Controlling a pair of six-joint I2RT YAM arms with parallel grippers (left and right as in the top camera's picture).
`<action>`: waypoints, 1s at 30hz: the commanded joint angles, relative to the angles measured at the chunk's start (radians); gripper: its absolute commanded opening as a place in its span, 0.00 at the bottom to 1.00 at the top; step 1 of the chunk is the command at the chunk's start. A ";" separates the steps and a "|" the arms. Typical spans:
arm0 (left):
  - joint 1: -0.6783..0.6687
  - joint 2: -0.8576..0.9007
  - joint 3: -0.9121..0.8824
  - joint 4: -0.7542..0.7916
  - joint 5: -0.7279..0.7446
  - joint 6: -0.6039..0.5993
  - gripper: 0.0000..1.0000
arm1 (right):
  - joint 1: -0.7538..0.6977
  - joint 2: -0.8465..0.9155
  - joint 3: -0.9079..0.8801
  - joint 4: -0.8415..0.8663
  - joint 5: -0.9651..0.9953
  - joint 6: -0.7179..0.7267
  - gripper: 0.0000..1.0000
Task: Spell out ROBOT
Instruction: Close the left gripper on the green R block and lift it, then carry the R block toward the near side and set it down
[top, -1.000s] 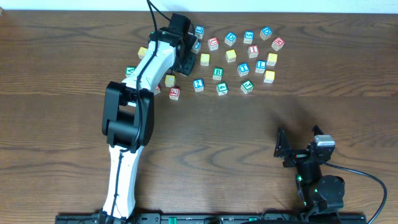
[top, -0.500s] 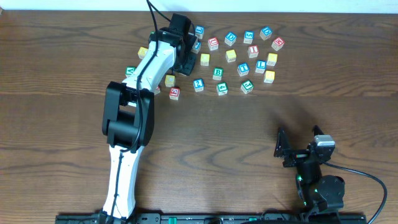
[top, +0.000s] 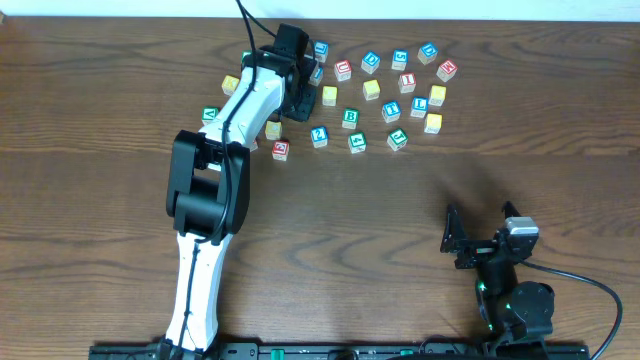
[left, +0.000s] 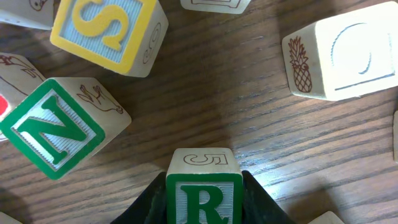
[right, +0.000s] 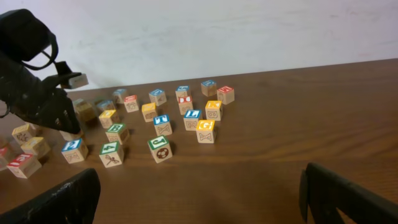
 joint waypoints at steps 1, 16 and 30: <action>-0.002 -0.019 0.000 -0.025 -0.010 -0.035 0.26 | -0.013 -0.003 -0.001 -0.003 -0.001 0.014 0.99; -0.012 -0.502 0.003 -0.342 -0.021 -0.330 0.24 | -0.013 -0.003 -0.001 -0.003 -0.001 0.014 0.99; -0.147 -0.533 -0.327 -0.512 -0.147 -0.570 0.20 | -0.013 -0.003 -0.001 -0.003 -0.001 0.014 0.99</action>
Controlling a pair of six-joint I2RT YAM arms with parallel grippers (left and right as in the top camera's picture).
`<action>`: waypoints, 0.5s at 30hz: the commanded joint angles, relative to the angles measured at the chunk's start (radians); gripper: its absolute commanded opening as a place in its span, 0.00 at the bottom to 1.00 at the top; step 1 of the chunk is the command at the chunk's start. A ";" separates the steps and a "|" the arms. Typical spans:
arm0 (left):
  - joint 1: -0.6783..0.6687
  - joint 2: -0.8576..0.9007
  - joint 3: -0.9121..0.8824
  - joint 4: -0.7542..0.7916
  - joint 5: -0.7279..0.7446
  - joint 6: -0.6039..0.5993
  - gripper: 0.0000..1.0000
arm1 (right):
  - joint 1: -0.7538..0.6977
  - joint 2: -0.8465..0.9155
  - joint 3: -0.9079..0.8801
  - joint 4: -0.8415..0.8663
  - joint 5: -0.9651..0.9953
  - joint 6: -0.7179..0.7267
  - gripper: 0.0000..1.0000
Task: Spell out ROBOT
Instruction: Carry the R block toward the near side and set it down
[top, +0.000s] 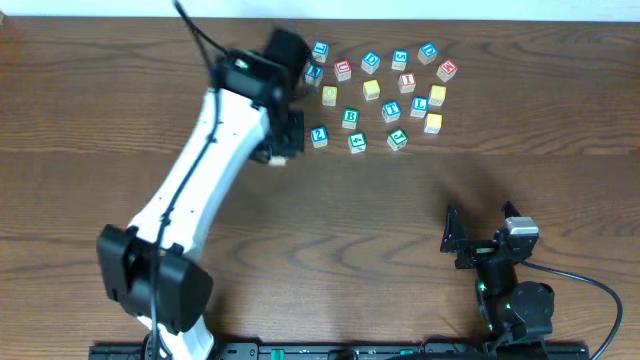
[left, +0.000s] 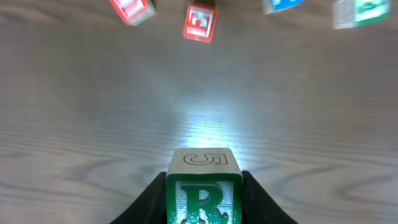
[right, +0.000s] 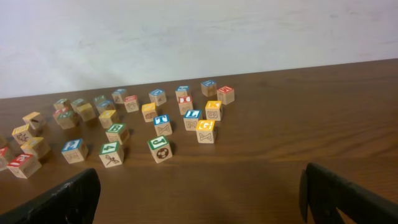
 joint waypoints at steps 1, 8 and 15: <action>-0.023 0.014 -0.146 0.065 -0.042 -0.094 0.20 | -0.013 -0.003 -0.001 -0.003 -0.001 0.014 0.99; -0.030 0.014 -0.383 0.331 -0.041 -0.124 0.20 | -0.013 -0.003 -0.001 -0.003 -0.001 0.014 0.99; -0.031 0.015 -0.530 0.526 -0.004 -0.126 0.20 | -0.013 -0.003 -0.001 -0.003 -0.001 0.014 0.99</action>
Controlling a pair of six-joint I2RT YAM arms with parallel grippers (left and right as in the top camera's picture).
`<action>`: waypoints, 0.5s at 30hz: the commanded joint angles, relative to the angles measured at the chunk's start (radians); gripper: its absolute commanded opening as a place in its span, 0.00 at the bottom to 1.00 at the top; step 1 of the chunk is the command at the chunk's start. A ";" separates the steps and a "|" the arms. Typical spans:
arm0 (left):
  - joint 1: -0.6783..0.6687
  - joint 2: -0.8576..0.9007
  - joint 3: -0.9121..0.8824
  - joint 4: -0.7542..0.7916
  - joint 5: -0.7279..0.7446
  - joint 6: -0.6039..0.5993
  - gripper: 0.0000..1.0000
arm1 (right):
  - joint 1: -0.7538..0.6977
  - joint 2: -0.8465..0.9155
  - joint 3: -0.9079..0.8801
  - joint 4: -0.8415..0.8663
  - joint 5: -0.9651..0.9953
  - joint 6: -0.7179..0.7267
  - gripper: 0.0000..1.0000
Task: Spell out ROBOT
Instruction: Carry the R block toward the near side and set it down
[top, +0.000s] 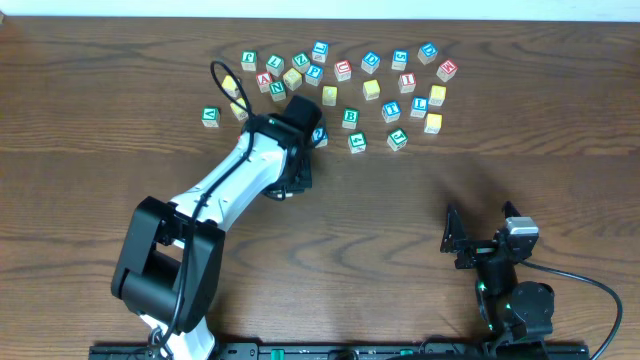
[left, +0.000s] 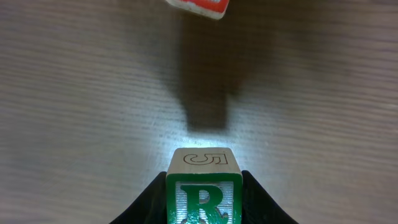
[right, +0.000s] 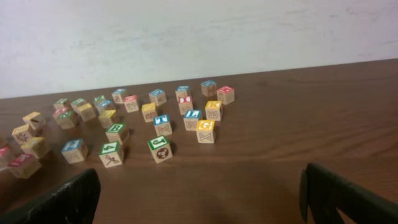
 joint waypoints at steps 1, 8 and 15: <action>0.000 0.007 -0.053 0.039 0.011 0.001 0.20 | -0.013 -0.003 -0.001 -0.003 -0.001 0.014 0.99; 0.000 0.007 -0.111 0.115 0.009 0.033 0.20 | -0.013 -0.003 -0.001 -0.003 -0.001 0.014 0.99; 0.000 0.008 -0.111 0.160 0.003 0.079 0.20 | -0.013 -0.003 -0.001 -0.003 -0.001 0.014 0.99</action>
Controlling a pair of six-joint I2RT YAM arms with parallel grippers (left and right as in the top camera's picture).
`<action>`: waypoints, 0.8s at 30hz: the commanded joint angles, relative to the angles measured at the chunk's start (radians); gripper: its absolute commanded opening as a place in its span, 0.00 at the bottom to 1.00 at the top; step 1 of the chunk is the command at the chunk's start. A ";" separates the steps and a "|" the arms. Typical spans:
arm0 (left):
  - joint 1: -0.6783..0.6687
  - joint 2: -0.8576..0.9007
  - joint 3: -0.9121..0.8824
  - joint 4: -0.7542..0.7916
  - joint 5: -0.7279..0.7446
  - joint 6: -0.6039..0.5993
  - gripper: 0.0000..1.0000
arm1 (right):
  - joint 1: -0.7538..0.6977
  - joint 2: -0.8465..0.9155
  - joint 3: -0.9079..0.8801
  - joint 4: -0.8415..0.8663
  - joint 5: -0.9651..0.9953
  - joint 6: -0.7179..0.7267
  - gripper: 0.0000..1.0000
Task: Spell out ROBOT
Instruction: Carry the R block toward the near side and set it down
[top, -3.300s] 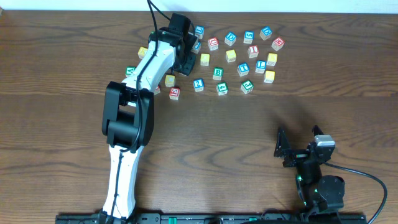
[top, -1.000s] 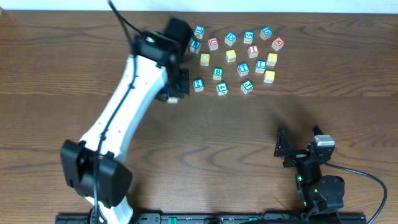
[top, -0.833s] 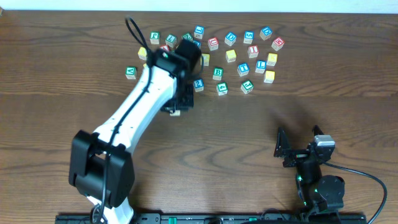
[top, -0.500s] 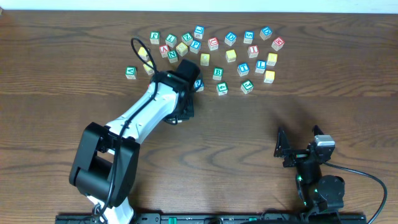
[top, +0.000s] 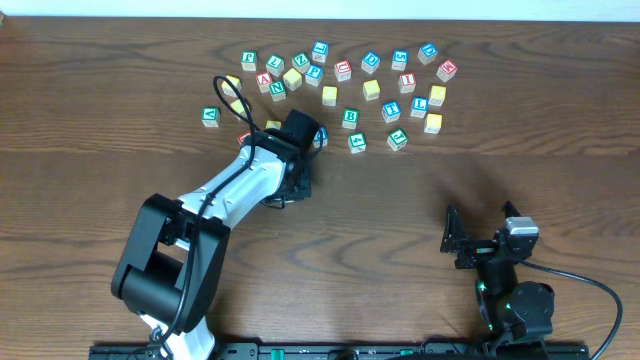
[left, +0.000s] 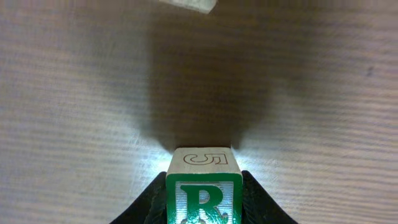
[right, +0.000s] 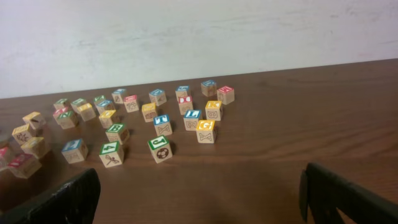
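Observation:
A wooden block with a green R on its face and a 5 on top sits between the fingers of my left gripper, which is shut on it. Its shadow meets its far edge, so it is at or just above the wood. From overhead, the left gripper is just in front of the scattered letter blocks, and the R block is hidden under it. A green B block lies among them. My right gripper stands open at the front right, nothing between its fingers.
The letter blocks spread across the back of the table, seen also in the right wrist view. A pale block's corner shows at the top of the left wrist view. Bare wood lies between the two grippers.
The left gripper has come lower with the R block: its shadow now touches the block. The red block at the wrist view's top edge has given way to a pale block's corner. The right arm is unmoved.
The left gripper was shut on the R block down among the blocks at the back left. Then it held the block high, with the blocks small in its view. Then it was lower over bare wood in front of them, and now close to the table.

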 joint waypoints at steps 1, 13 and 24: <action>0.000 0.008 -0.007 0.011 -0.010 0.041 0.20 | -0.013 -0.003 -0.001 -0.003 -0.001 0.014 0.99; 0.000 0.008 -0.027 0.035 -0.009 0.044 0.35 | -0.013 -0.003 -0.001 -0.003 -0.001 0.014 0.99; 0.001 0.000 -0.007 0.034 -0.009 0.074 0.41 | -0.013 -0.003 -0.001 -0.003 -0.001 0.014 0.99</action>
